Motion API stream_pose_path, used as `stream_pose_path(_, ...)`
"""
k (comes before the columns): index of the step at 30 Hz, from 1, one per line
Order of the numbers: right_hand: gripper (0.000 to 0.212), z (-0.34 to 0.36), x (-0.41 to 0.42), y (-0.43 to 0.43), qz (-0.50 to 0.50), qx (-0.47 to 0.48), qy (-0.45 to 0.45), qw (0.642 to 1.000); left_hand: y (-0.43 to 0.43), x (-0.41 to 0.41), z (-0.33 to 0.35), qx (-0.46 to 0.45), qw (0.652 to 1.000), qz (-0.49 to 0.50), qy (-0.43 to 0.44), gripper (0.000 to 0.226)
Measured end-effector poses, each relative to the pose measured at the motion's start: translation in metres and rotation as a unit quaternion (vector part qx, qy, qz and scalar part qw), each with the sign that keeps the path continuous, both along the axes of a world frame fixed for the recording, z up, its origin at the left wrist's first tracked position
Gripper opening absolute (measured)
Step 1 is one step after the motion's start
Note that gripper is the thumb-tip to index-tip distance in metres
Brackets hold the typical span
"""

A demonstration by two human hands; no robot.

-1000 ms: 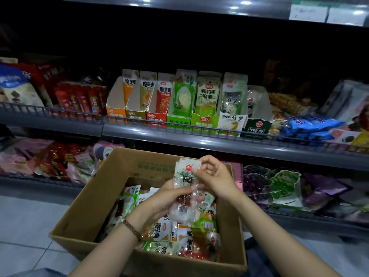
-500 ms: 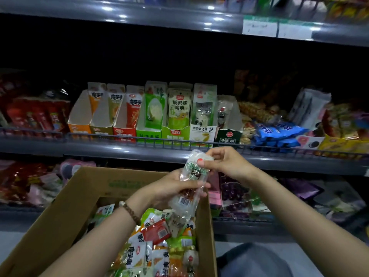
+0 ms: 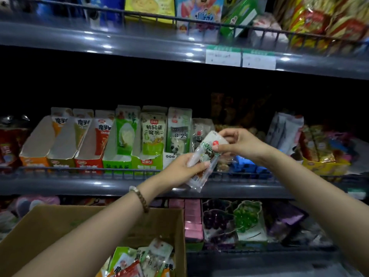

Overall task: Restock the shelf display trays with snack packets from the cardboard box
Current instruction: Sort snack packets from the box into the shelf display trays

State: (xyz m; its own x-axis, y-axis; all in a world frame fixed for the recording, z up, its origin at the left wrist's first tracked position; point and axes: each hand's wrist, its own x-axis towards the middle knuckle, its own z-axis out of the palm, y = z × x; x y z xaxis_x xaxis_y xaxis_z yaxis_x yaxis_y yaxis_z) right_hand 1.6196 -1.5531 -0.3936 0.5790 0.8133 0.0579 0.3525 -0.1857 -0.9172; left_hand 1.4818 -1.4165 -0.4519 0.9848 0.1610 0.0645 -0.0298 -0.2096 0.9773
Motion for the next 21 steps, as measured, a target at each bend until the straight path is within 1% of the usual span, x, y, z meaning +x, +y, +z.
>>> stream_pose_path(2,0.018,0.012,0.018,0.003,-0.016,0.023,-0.012,1.0,0.006,0.013,0.006,0.042,0.998,0.041,-0.013,0.041)
stream_pose_path(4,0.017,0.024,0.038,0.008,-0.044,0.042,-0.045,0.997,0.02,0.026,0.008,0.143,0.985,0.091,-0.022,0.065)
stream_pose_path(5,0.017,0.029,0.048,0.01,-0.059,0.039,-0.083,0.994,0.027,0.031,0.008,0.21,0.971,0.112,-0.026,0.072)
stream_pose_path(7,0.023,0.037,0.067,0.018,-0.086,0.025,-0.155,0.984,0.041,0.04,0.005,0.345,0.928,0.139,-0.011,0.079)
stream_pose_path(9,0.034,0.042,0.082,0.028,-0.102,0.015,-0.174,0.979,0.053,0.049,0.0,0.42,0.897,0.138,0.026,0.083)
stream_pose_path(11,0.048,0.045,0.095,0.042,-0.101,-0.015,-0.201,0.974,0.061,0.056,-0.004,0.457,0.879,0.122,0.061,0.086)
stream_pose_path(12,0.053,0.045,0.102,0.05,-0.098,-0.05,-0.235,0.966,0.063,0.058,-0.006,0.472,0.871,0.112,0.071,0.087)
stream_pose_path(14,0.056,0.039,0.11,0.065,-0.078,-0.129,-0.292,0.944,0.064,0.062,-0.009,0.499,0.858,0.101,0.073,0.09)
stream_pose_path(15,0.054,0.033,0.113,0.072,-0.066,-0.15,-0.289,0.943,0.063,0.063,-0.011,0.507,0.853,0.1,0.068,0.091)
stream_pose_path(16,0.051,0.025,0.116,0.079,-0.046,-0.162,-0.267,0.949,0.063,0.065,-0.013,0.514,0.85,0.1,0.061,0.092)
stream_pose_path(18,0.035,0.004,0.119,0.093,0.003,-0.163,-0.228,0.96,0.064,0.068,-0.017,0.527,0.841,0.112,0.052,0.092)
stream_pose_path(20,0.018,-0.016,0.125,0.105,0.03,-0.154,-0.24,0.958,0.066,0.07,-0.022,0.539,0.832,0.127,0.038,0.092)
stream_pose_path(21,0.015,-0.025,0.129,0.111,0.032,-0.145,-0.255,0.955,0.067,0.071,-0.023,0.539,0.831,0.132,0.033,0.092)
